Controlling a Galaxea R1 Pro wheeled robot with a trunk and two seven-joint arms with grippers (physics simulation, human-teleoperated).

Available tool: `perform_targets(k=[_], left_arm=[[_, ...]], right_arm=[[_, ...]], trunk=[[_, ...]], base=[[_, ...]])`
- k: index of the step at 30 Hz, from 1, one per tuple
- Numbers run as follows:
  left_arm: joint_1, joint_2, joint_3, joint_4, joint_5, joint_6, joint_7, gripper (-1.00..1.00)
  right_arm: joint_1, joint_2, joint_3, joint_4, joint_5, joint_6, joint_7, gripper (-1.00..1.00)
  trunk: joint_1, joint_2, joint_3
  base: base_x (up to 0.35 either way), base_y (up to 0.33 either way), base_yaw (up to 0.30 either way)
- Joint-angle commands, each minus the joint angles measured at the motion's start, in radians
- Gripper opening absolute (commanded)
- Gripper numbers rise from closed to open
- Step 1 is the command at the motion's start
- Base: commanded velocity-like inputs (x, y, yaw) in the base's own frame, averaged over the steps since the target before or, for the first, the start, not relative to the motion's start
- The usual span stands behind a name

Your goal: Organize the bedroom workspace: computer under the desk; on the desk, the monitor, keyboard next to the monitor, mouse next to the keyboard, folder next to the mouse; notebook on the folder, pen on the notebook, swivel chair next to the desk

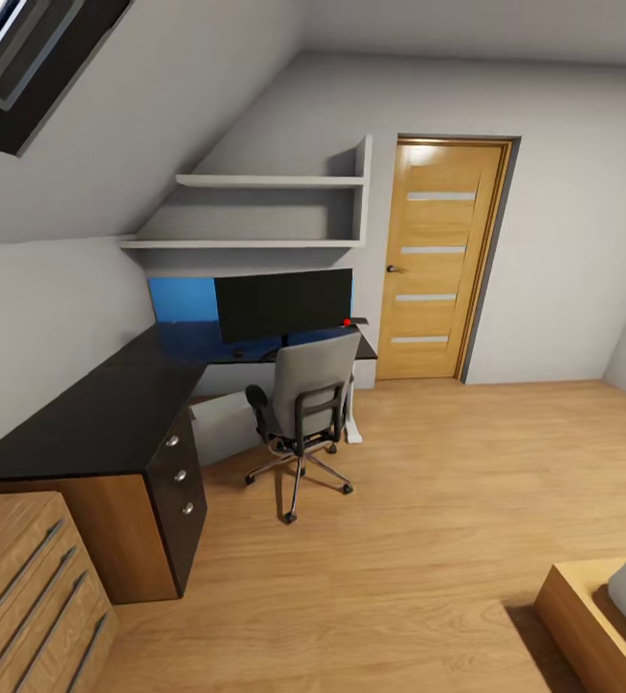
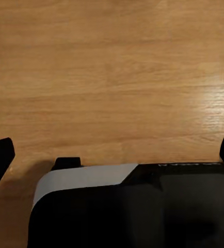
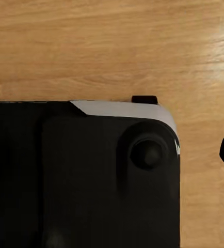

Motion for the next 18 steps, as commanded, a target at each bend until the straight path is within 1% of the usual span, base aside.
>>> perform_targets(k=[1, 4, 5, 9, 10, 14, 16, 18], left_arm=[[0.0, 0.0, 0.0, -0.039, 0.0, -0.006, 0.0, 1.0], [0.0, 0.0, 0.0, -0.093, 0.0, -0.009, 0.001, 1.0], [0.001, 0.0, 0.0, -0.123, 0.0, -0.01, 0.002, 1.0], [0.0, 0.001, 0.0, -0.17, 0.0, -0.01, 0.005, 1.0], [-0.005, 0.001, 0.0, -0.205, 0.001, -0.009, 0.007, 1.0], [-0.015, -0.001, 0.001, -0.266, 0.001, -0.011, 0.008, 1.0], [-0.019, -0.001, 0.003, -0.285, 0.001, -0.016, 0.009, 1.0], [-0.019, -0.002, 0.005, -0.281, 0.002, -0.017, 0.009, 1.0]], right_arm=[[0.0, 0.0, 0.0, -0.021, -0.001, -0.033, 0.0, 1.0], [0.0, 0.001, -0.001, -0.043, -0.001, -0.065, 0.0, 1.0], [0.0, 0.001, -0.001, -0.062, -0.002, -0.08, -0.001, 1.0], [0.0, 0.005, -0.001, -0.11, -0.002, -0.095, -0.001, 1.0], [0.0, 0.007, -0.001, -0.161, -0.002, -0.101, -0.001, 1.0], [0.0, 0.007, 0.0, -0.213, 0.0, -0.105, -0.001, 1.0], [0.0, -0.013, -0.002, -0.238, 0.0, -0.106, -0.001, 1.0], [0.0, -0.024, -0.002, -0.246, -0.001, -0.106, -0.001, 1.0]], trunk=[[-0.004, 0.007, 0.002], [-0.015, 0.028, 0.012], [-0.019, 0.035, 0.015], [-0.035, 0.063, 0.027], [-0.038, 0.07, 0.03], [-0.054, 0.098, 0.041], [-0.061, 0.112, 0.045], [-0.069, 0.126, 0.049]], base=[[0.0, 0.0, 0.0], [0.0, 0.0, 0.0], [0.0, 0.0, 0.0], [0.0, 0.0, 0.0], [0.0, 0.0, 0.0], [0.0, 0.0, 0.022], [0.0, 0.0, 0.098], [0.0, 0.0, 0.111]])
